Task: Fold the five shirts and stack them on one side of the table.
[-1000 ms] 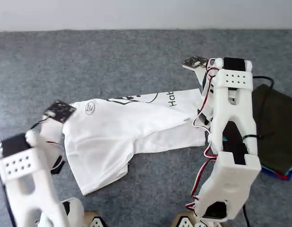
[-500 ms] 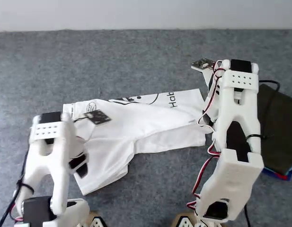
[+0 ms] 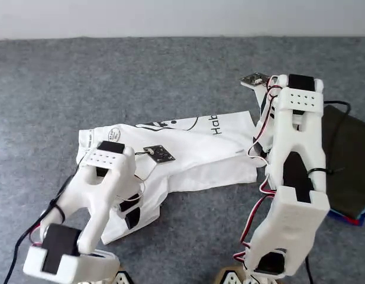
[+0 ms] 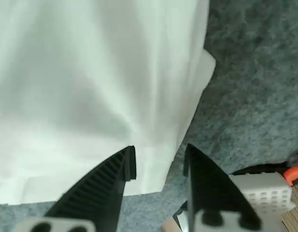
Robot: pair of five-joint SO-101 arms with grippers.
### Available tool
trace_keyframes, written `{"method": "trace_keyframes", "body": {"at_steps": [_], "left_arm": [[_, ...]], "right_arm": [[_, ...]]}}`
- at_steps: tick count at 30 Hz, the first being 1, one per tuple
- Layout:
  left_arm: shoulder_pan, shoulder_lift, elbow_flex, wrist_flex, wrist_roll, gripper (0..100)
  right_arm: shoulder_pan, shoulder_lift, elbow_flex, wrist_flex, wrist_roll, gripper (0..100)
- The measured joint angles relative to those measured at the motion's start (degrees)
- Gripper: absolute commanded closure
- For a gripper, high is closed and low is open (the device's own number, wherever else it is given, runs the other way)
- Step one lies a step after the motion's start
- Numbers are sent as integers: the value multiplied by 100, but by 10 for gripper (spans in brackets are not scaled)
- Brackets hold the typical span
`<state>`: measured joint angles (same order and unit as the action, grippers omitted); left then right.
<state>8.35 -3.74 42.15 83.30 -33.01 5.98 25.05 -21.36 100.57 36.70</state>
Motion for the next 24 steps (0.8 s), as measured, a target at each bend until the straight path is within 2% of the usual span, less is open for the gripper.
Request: {"method": "trace_keyframes", "body": {"at_steps": [9,16,24], "left_arm": [[9,193,18,-123,9,852],[9,193,18,-211,9,931],[9,193,18,-211,9,968]], "right_arm": [[0,0,0,0,0,988],[0,0,0,0,0,988],[0,0,0,0,0,988]]}}
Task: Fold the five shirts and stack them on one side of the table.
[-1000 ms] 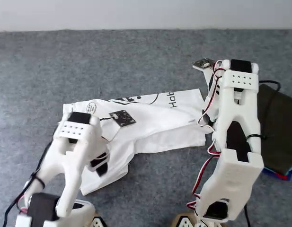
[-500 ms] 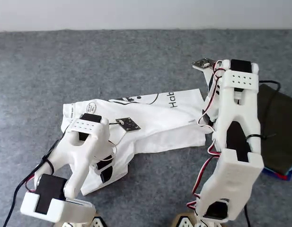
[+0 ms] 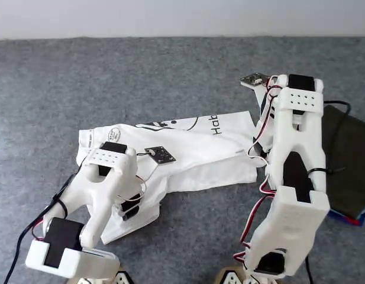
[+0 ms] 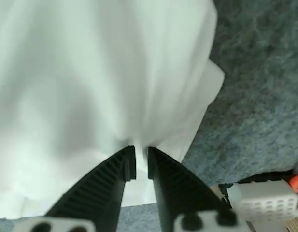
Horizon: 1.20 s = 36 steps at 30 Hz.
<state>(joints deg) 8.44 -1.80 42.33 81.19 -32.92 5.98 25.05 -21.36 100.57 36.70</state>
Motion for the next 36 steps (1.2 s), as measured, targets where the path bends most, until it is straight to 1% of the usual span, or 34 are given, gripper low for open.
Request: {"method": "trace_keyframes", "body": {"at_steps": [3,7,12,16,20,22,31,36], "left_arm": [[35,0,0,26,0,976],[70,0,0,316,0,972],[220,0,0,484,0,929],[466,0,0,501,0,900],[844,0,0,492,0,898],[923,0,0,396,114,898],[466,0,0,290,246,898],[378,0,149,97,255,898]], "right_arm": [[0,0,0,0,0,988],[0,0,0,0,0,988],[0,0,0,0,0,988],[0,0,0,0,0,988],[0,0,0,0,0,988],[0,0,0,0,0,988],[0,0,0,0,0,988],[0,0,0,0,0,988]]}}
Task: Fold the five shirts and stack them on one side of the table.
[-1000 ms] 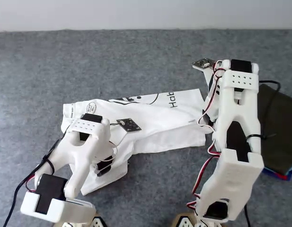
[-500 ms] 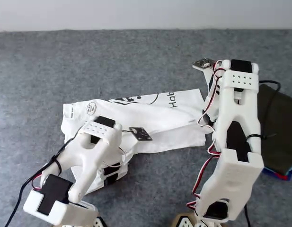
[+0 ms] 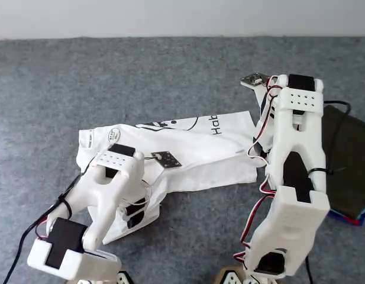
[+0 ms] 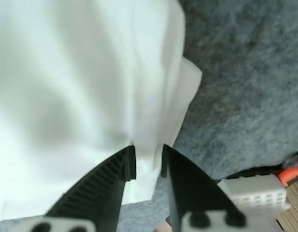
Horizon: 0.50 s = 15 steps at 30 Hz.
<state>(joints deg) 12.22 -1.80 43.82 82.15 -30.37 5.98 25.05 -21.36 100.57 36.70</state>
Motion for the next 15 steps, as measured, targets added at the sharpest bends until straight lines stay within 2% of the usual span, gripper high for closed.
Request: {"method": "trace_keyframes", "body": {"at_steps": [8,12,15], "left_arm": [[-9,-9,334,-501,0,907],[-9,-9,334,-510,9,984],[-9,-9,334,-466,9,984]], "right_arm": [[0,0,0,0,0,988],[0,0,0,0,0,988],[0,0,0,0,0,988]]}}
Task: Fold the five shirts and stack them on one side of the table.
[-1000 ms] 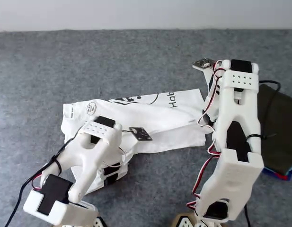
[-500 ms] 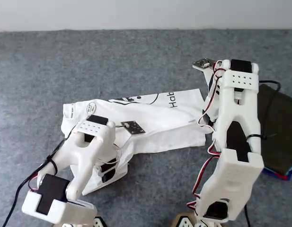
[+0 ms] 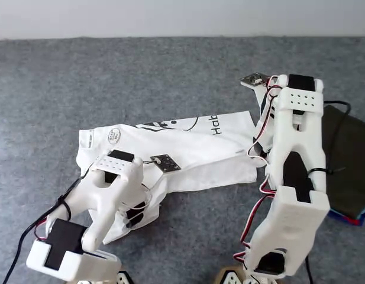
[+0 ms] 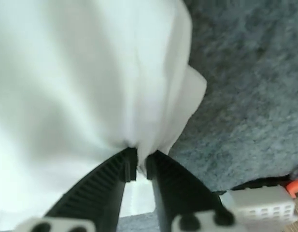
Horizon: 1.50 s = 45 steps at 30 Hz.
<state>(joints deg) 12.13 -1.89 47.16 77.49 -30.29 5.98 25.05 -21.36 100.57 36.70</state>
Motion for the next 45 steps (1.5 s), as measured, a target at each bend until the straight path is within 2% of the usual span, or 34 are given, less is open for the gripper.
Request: {"method": "trace_keyframes", "body": {"at_steps": [11,16,30,38,45], "left_arm": [[0,0,-527,527,0,977],[0,9,-554,527,0,881],[-202,9,-492,202,105,882],[-202,9,-378,202,105,983],[-202,9,-396,264,105,986]], "right_arm": [[0,0,0,0,0,988],[0,0,0,0,0,988],[0,0,0,0,0,988],[0,0,0,9,0,988],[0,0,0,9,0,988]]}}
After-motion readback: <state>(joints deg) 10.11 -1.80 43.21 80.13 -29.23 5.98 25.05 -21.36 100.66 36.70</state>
